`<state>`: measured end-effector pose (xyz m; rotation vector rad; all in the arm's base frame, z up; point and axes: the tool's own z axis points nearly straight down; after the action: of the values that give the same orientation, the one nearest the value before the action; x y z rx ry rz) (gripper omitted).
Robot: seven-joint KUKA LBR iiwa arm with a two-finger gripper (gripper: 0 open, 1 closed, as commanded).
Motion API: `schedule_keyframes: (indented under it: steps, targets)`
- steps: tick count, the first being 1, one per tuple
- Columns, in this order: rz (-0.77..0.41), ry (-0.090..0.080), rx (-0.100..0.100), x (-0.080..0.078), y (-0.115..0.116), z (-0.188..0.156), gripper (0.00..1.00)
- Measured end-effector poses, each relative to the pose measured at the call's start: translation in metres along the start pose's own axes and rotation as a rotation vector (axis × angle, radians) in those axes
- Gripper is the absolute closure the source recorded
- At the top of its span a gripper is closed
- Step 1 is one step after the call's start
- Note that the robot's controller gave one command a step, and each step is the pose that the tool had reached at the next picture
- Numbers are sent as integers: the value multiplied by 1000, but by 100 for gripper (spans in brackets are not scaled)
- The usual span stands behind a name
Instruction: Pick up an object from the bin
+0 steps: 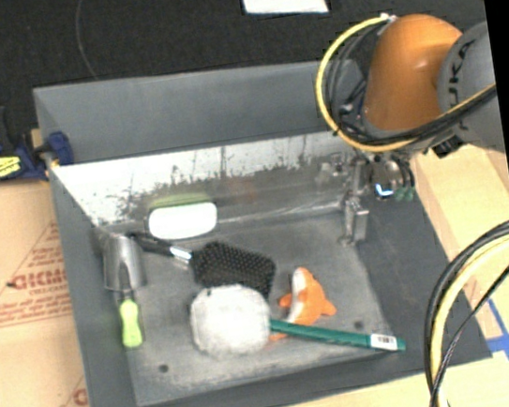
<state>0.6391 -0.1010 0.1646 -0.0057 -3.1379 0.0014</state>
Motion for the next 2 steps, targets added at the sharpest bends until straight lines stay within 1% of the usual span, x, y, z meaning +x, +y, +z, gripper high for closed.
schedule_keyframes:
  steps: [1,2]
  targets:
    - [-3,-8,1,-2,0,-5,0]
    - [-517,-2,-1,60,39,97,0]
